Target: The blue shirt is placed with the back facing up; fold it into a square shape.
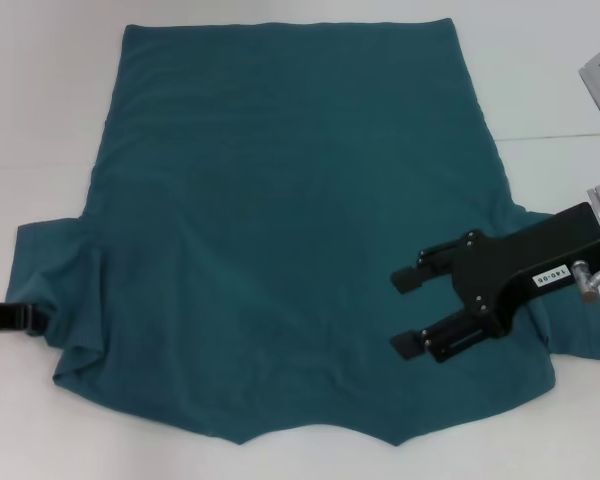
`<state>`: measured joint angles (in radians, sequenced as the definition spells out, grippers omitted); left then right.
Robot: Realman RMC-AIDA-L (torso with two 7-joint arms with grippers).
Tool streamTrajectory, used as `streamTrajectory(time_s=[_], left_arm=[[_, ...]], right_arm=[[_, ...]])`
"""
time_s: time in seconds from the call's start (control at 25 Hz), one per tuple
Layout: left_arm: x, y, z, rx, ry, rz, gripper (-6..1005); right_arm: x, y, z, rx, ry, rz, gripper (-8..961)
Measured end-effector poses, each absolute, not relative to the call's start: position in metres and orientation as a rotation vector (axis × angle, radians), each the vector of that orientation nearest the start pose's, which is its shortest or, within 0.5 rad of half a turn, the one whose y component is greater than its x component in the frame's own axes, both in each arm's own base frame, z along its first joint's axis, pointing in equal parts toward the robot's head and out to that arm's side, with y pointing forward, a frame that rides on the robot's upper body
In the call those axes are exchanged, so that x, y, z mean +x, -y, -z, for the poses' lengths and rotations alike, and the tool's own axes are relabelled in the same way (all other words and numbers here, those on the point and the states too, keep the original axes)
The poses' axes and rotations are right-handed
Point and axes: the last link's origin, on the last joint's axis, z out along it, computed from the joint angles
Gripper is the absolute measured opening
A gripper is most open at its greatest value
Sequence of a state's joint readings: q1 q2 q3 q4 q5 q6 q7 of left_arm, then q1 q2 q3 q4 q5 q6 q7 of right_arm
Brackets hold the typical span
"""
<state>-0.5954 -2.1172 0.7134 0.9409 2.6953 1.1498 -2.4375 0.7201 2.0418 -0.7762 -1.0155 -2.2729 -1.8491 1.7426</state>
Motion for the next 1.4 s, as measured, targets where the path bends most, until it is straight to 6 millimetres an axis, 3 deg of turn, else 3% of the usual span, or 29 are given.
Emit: streamTrajectory(time_s=[0.4, 0.76, 1.04, 1.24, 1.28, 1.4], left_arm=[[-0.301, -0.382, -0.071, -2.029, 1.434, 0.135, 32], [-0.267, -0.394, -0.068, -2.169, 1.360, 0.220, 40], [-0.224, -0.410, -0.046, -2.333, 1.221, 0.170, 50], [-0.200, -0.415, -0.013, -2.439, 1.103, 0.061, 58], [-0.193, -0.416, 0.001, -2.468, 1.038, 0.009, 59], [-0.187, -0.416, 0.012, -2.488, 0.978, -0.042, 64]], right_arm=[[0.186, -0.358, -0.048, -3.038, -0.472, -0.269, 913], [0.193, -0.363, -0.053, -2.949, -0.487, -0.336, 913], [0.203, -0.362, -0.057, -2.890, -0.506, -0.399, 913], [0.210, -0.356, -0.058, -2.867, -0.524, -0.451, 913], [0.213, -0.355, -0.058, -2.858, -0.529, -0.463, 913], [0.216, -0.353, -0.059, -2.849, -0.531, -0.470, 913]])
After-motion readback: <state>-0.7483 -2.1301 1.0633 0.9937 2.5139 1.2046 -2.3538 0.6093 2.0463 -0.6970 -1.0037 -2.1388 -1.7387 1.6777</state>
